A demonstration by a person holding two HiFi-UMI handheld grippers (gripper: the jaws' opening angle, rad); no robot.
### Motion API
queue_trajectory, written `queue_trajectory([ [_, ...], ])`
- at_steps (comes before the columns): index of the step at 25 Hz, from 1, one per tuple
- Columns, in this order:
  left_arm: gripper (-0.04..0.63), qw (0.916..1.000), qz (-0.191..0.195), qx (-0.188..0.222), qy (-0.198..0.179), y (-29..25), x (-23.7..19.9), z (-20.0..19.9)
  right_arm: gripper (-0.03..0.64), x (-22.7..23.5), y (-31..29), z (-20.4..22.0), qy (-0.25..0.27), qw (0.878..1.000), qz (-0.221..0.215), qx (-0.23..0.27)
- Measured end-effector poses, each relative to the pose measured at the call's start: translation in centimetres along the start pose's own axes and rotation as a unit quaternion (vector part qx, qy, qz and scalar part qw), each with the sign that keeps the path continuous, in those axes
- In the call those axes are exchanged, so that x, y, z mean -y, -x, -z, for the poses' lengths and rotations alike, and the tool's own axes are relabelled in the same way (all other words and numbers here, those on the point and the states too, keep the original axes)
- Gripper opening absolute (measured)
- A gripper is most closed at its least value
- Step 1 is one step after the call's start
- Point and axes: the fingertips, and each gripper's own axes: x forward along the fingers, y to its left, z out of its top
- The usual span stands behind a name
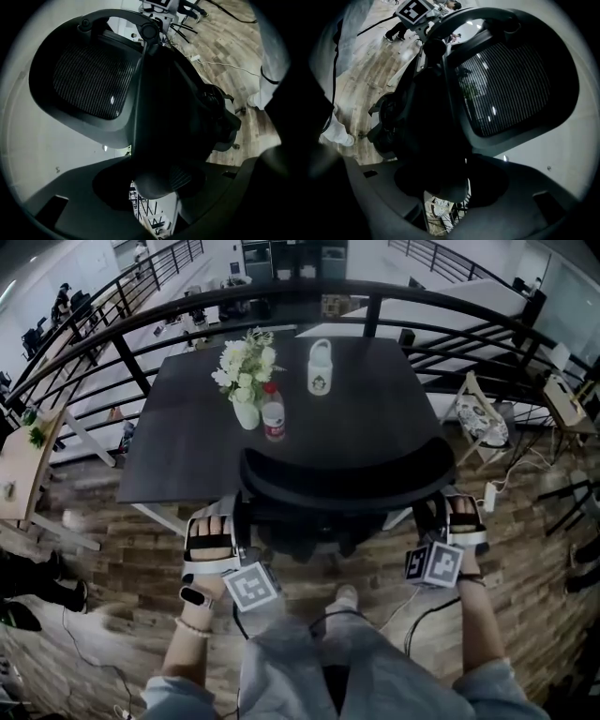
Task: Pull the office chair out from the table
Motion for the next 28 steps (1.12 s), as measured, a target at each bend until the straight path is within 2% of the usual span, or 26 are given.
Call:
queue_trajectory([
  [3, 0.212, 1.0, -0.004, 0.005, 0.003, -0.07, -0.15, -0.02, 0.214, 0.25, -0.11, 0.02, 0.002, 1.0, 0.008, -0.005],
  [8, 0.215, 0.999, -0.022, 0.038, 0.003, -0.17, -0.02, -0.3, 0.212, 0.13, -0.26, 0.28, -0.002, 1.0, 0.009, -0.024],
  [16, 0.216, 0.9979, -0.035, 0.054, -0.002, -0.36, -0.52, -0.61, 0.21, 0.17, -0.79, 0.71, -0.01, 0.998, 0.012, -0.06],
  [20, 0.216, 0.9975, -0.031, 0.063, 0.008, -0.32, -0.54, -0.68, 0.21, 0.15, -0.88, 0.71, -0.01, 0.997, -0.009, -0.081],
  [28, 0.216, 0.9971, -0.02, 0.071, 0.02, -0.07, -0.14, -0.89, 0.209, 0.37, -0.5, 0.38, -0.011, 0.995, -0.018, -0.101],
])
